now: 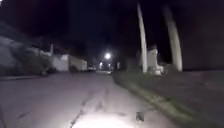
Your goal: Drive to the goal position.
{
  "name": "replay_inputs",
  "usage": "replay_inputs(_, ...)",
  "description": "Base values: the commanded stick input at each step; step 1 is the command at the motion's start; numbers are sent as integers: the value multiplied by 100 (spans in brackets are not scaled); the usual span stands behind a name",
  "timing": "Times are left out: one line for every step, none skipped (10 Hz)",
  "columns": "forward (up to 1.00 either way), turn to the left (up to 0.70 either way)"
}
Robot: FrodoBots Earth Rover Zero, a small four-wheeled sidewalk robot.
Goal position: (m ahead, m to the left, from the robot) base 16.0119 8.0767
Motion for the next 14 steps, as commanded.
replay_inputs(50,-19)
replay_inputs(50,-2)
replay_inputs(50,-30)
replay_inputs(50,-36)
replay_inputs(50,0)
replay_inputs(50,0)
replay_inputs(50,0)
replay_inputs(50,-6)
replay_inputs(50,-12)
replay_inputs(50,-41)
replay_inputs(50,0)
replay_inputs(50,0)
replay_inputs(50,0)
replay_inputs(50,0)
